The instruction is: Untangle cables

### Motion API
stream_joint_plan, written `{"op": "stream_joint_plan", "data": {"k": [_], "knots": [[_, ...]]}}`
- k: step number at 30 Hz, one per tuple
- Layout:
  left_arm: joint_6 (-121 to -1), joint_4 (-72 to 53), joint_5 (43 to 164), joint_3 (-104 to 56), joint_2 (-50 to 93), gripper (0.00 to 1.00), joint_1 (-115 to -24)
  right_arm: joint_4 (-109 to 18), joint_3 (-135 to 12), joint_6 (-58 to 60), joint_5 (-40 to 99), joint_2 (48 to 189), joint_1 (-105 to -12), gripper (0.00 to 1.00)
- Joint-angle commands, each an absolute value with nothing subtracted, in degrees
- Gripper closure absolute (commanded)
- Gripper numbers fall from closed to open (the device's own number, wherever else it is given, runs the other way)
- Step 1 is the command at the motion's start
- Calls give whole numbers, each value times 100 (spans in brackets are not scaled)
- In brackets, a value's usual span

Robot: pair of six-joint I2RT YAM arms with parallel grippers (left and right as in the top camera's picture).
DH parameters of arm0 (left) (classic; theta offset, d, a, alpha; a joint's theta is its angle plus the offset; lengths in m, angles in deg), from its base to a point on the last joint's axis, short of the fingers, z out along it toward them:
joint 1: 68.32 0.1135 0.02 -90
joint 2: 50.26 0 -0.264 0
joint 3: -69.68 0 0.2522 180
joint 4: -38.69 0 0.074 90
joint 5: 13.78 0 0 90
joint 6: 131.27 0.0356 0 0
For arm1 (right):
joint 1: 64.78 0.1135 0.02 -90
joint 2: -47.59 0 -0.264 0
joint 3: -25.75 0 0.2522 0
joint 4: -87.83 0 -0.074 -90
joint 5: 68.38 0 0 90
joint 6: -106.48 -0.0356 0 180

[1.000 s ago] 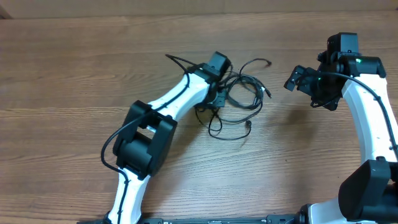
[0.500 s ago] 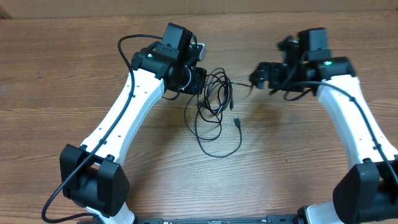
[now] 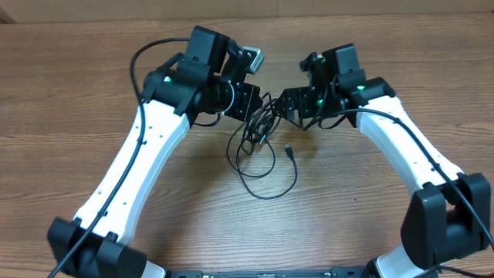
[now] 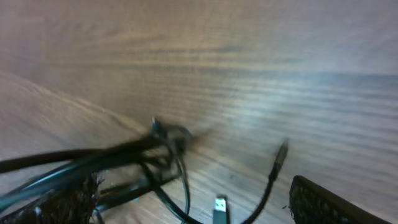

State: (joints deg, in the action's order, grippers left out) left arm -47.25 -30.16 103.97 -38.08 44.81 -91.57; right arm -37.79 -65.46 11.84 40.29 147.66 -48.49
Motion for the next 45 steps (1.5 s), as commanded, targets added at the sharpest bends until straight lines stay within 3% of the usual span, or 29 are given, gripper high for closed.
{"op": "stream_joint_plan", "data": {"k": [1, 8, 12, 20, 23, 26, 28, 30, 33, 35, 45], "knots": [[-4602, -3034, 10600, -3843, 4323, 96, -9185, -3785, -6505, 1227, 4084, 14937, -4709, 5], [-4600, -3058, 10655, -3843, 4323, 96, -9266, -3923, -6505, 1227, 4115, 15059, -4484, 5], [-4598, -3055, 10762, -3843, 4317, 96, -9279, -4021, -6505, 1192, 4279, 15059, -4453, 16], [-4598, -3003, 11057, -3845, 4245, 96, -9277, -3851, -6505, 880, 4989, 15059, -4453, 24], [-4598, -2948, 11059, -3845, 4216, 96, -9279, -3652, -6505, 294, 5162, 15059, -4453, 45], [-4600, -2878, 11057, -3845, 4179, 96, -9277, -3444, -6505, -913, 4963, 15059, -4453, 59], [-4600, -2828, 11057, -3847, 4124, 96, -9277, -3346, -6505, -1640, 4853, 15059, -4453, 59], [-4600, -2798, 11016, -3849, 4050, 96, -9277, -3278, -6505, -2038, 4729, 15059, -4453, 66], [-4642, -2824, 10644, -3849, 3921, 96, -9264, -3234, -6505, -2272, 4351, 15059, -4455, 78], [-4644, -2929, 10196, -3849, 3816, 96, -9255, -3156, -6505, -2272, 3809, 15059, -4499, 96], [-4887, -4124, 8651, -3849, 3449, 96, -8344, -2144, -6708, -2274, 534, 14963, -5318, 96]]}}
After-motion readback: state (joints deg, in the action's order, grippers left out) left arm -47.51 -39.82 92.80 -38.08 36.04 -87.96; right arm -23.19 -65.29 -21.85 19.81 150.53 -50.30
